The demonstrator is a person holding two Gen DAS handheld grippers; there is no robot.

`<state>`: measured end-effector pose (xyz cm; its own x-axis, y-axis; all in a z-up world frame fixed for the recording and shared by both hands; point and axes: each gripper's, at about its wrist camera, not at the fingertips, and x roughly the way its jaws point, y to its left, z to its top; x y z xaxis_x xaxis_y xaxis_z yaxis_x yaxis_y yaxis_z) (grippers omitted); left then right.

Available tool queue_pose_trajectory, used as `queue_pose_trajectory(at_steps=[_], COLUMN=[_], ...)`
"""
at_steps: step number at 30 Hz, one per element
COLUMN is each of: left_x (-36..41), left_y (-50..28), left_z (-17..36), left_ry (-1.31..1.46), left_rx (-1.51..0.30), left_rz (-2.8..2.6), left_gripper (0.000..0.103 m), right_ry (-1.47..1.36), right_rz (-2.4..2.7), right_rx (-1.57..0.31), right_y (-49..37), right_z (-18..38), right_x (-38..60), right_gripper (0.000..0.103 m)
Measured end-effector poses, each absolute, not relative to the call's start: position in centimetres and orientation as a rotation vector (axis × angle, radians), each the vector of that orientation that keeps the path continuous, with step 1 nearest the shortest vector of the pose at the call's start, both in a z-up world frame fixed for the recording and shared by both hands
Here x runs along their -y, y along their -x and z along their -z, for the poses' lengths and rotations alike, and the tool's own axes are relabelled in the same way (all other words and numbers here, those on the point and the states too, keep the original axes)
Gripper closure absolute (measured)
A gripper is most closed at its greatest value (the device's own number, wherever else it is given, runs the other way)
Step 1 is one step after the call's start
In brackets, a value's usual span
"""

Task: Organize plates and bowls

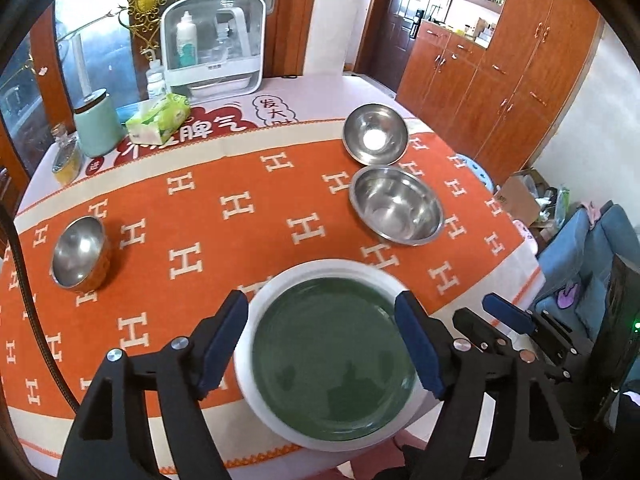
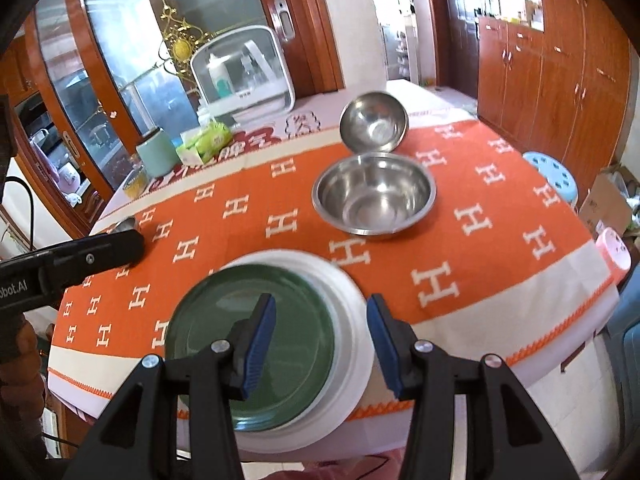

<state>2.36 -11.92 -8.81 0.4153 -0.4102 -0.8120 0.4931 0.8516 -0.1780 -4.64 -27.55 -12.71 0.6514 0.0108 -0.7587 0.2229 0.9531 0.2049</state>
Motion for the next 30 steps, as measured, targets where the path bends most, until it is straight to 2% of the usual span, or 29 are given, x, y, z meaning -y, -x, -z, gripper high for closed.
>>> queue_pose_trajectory(at_steps=[4,15,20,30], left_x=[13.2,17.8,19.9,22.5], left_y=[-2.4,-2.9,-3.5,-5.6], left_z=[8.4,8.4,8.5,9.3], left_ry=[-0.078,-0.042,-0.032,0.027], left_rx=[-0.972,-0.957,-0.956,-0.955], left_rz=[0.553,0.508,0.481,0.416], left_gripper=[0.025,0.024,0.023,0.017], right_ry=[-0.273,-0.208,-0.195,-0.154], right_rz=[0.104,0.051,0.046,-0.014], right_rx=[-0.85,-0.874,-0.878,-0.881], right_y=[4.2,2.3,1.0,-2.4], right_z=[12.6,12.7,12.8,13.3], right_x=[28.7,32.5,35.0,38.8], right_gripper=[0.055,0.055,0.047,0.046])
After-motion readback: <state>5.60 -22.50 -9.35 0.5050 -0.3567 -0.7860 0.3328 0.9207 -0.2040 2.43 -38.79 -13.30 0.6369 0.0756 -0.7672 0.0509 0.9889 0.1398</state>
